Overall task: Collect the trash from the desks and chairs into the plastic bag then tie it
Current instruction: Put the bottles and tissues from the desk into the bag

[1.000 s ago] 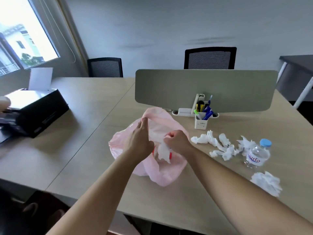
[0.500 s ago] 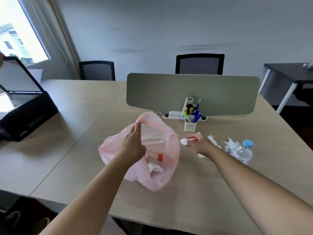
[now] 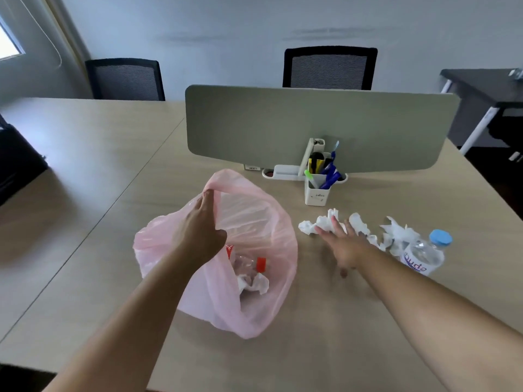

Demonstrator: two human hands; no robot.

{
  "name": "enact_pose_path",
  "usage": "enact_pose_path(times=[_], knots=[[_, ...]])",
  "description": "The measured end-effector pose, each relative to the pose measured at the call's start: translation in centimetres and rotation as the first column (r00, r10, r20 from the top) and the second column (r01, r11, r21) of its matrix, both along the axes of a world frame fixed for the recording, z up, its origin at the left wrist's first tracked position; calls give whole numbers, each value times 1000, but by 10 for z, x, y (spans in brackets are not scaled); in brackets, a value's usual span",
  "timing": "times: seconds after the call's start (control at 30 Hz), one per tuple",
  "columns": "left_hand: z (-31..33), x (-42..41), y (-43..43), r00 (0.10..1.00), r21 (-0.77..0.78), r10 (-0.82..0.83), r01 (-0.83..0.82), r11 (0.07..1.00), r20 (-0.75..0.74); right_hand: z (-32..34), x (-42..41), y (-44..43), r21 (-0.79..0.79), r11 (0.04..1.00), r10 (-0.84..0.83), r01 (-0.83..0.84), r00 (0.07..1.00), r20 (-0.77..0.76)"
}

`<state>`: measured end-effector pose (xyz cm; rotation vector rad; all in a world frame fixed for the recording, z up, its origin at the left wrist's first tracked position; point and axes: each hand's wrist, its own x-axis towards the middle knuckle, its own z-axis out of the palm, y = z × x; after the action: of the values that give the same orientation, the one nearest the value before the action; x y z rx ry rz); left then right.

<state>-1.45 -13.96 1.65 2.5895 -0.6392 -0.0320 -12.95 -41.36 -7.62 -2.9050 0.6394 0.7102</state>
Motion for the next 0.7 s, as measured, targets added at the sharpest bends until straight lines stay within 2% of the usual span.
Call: enact_pose_path(times=[0.17,0.27,0.3,0.33,0.4,0.5,0.57,0.6,0.63,0.7], knots=[[-15,15,-5,999,43,-26,27,999,-22,1,38,-13,-79,996,34,-46,989,-143],[-20,17,-11,998,55,-60,61,997,-30,-12,50,-21,26,999,-22,27,985,-173],[-22,18,-12,997,53,-68,70,996,-32,-17,50,-22,79,995,-52,65,986,-158],[-23,20,-13,997,51,-75,77,996,-35,-23,50,-23,62,997,-42,49,993,-112],[-26,20,-14,995,51,-84,87,995,-44,-32,44,-23,61,998,10,-14,998,61],[-28,14,-15,993,57,-102,106,993,-58,-29,34,-13,125,984,-141,127,984,113],[-25,10,-16,992,50,-114,117,992,-62,-18,29,-9,251,952,-231,174,948,219],[-23,9,-17,991,51,-115,119,992,-60,-9,29,-9,367,911,-306,190,907,289],[-20,7,-17,992,50,-116,118,992,-54,2,28,-8,491,846,-396,207,861,320],[-16,5,-17,992,36,-117,119,992,-49,25,28,-3,674,706,-514,217,812,277]])
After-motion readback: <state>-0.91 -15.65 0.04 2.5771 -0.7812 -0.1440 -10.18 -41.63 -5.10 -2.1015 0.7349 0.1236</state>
